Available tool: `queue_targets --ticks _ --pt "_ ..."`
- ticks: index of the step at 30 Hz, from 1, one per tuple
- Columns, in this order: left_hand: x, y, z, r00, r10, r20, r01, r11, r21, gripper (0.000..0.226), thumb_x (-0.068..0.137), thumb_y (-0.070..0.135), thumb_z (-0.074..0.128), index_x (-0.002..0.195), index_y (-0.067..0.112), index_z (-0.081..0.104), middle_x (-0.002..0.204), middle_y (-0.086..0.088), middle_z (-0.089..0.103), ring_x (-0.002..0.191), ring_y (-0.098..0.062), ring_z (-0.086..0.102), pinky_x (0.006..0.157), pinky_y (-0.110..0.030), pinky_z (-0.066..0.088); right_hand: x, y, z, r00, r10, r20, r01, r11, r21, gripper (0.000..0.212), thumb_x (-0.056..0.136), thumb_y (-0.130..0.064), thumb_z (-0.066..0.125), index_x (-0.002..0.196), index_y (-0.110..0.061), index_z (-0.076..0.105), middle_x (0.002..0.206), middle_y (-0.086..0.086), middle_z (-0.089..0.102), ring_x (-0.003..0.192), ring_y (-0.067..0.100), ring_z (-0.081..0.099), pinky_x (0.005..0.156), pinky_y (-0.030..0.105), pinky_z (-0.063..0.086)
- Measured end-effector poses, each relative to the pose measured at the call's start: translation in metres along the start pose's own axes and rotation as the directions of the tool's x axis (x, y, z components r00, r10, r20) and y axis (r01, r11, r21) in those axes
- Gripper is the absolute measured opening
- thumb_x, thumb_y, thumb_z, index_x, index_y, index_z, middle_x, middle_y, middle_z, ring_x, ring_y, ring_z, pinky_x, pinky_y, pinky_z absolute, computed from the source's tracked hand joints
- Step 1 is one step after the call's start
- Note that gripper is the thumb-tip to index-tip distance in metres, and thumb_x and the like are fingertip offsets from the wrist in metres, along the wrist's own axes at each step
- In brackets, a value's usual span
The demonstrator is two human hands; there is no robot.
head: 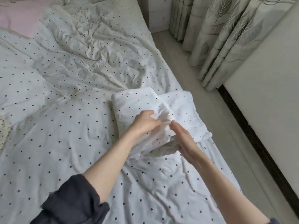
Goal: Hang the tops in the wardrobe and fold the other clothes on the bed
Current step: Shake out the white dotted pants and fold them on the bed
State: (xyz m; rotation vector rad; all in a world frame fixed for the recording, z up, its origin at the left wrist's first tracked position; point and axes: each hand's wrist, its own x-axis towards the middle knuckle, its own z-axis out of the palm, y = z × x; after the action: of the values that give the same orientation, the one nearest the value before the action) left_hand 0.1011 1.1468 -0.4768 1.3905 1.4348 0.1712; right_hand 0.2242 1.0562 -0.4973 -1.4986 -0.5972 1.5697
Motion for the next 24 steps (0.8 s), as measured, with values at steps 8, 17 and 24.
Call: queue_targets --ticks 8,17,24 --pt "0.006 -0.069 -0.03 0.852 -0.11 -0.511 0.174 0.982 0.078 0.03 0.08 0.021 0.068 0.107 0.015 0.055 0.104 -0.004 0.058 0.094 -0.02 0.056 0.077 -0.026 0.04 0.016 0.007 -0.014 0.919 -0.386 -0.073 0.148 0.513 -0.845 0.043 0.096 -0.021 0.048 0.138 -0.014 0.045 0.147 0.008 0.037 0.133 0.026 0.036 0.107 0.031 0.029" --pt "-0.001 -0.084 -0.046 0.905 -0.419 -0.078 0.321 0.791 -0.52 0.035 0.081 0.005 0.069 0.114 0.009 0.056 0.107 -0.009 0.067 0.093 -0.023 0.064 0.079 -0.036 0.052 0.04 0.019 0.013 0.976 -0.072 0.207 0.219 0.307 -0.926 0.053 0.093 -0.033 0.049 0.141 -0.022 0.03 0.148 0.005 0.024 0.136 0.024 0.024 0.107 0.039 0.029" --pt "-0.054 -0.055 -0.1 0.95 -0.219 -0.223 0.136 0.932 -0.336 0.025 0.082 0.001 0.067 0.098 0.017 0.058 0.092 0.002 0.069 0.073 -0.007 0.063 0.056 -0.022 0.044 0.016 0.011 0.044 0.932 0.045 0.359 0.271 0.57 -0.776 0.064 0.095 -0.039 0.047 0.15 -0.033 0.014 0.159 -0.001 0.005 0.144 0.016 0.018 0.115 0.027 0.016"
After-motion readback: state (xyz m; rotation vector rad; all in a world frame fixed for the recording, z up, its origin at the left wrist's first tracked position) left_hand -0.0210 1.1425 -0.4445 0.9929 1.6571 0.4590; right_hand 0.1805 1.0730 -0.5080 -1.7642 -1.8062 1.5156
